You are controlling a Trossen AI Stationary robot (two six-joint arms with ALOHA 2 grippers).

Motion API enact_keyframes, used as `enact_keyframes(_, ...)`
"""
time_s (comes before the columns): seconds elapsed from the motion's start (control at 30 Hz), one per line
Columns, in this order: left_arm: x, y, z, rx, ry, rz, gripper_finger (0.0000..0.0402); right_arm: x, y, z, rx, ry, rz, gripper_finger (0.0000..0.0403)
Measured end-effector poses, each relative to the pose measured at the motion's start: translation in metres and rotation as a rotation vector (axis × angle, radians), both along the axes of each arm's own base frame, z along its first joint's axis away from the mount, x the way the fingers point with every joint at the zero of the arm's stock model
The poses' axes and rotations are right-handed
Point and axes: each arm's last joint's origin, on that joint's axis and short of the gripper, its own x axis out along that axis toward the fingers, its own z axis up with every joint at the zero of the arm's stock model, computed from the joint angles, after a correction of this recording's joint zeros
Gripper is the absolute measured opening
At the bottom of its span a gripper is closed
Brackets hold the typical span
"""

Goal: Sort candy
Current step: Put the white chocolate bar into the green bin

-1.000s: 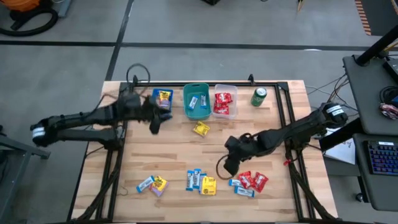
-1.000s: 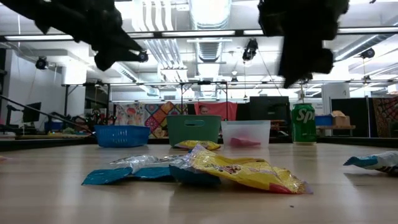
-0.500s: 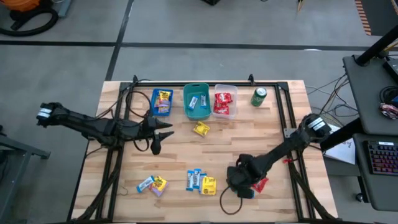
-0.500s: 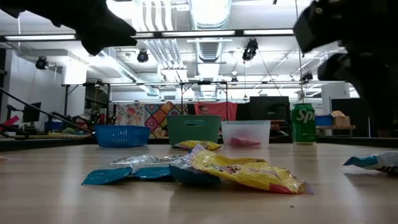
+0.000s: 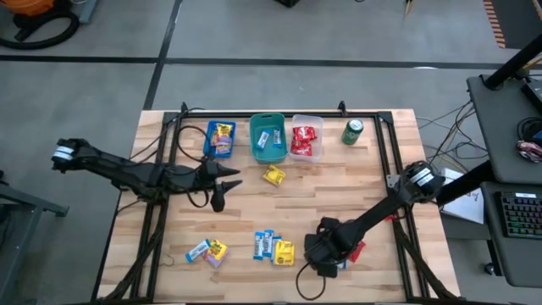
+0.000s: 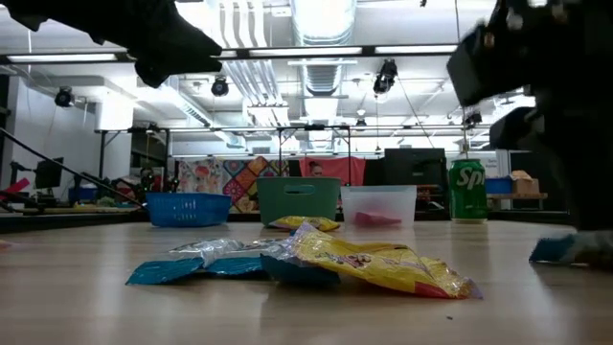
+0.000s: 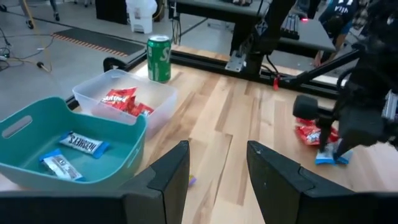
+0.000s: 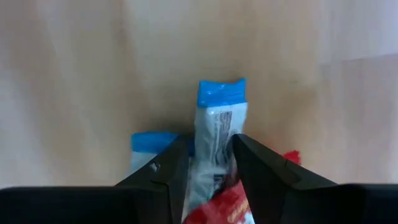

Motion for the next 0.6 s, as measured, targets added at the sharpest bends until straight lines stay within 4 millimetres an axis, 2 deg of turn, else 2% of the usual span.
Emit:
enact_keyframes(0.23, 0.009, -0.002, -0.006, -0.005, 0.008, 0.001, 0.0144, 0.011, -0.017, -0.013, -0.124, -0.021, -0.028, 0.0085)
enact_keyframes(0.43, 0.019, -0.004, -0.011, 0.003, -0.007, -0.002, 0.0144, 0.019, -0.035, -0.012, -0.220, -0.068, -0.070, 0.0039)
enact_keyframes(0.6, 0.025, -0.006, -0.008, 0.021, -0.055, -0.046, 0.0144, 0.019, -0.040, -0.003, -0.322, -0.165, -0.077, 0.0023)
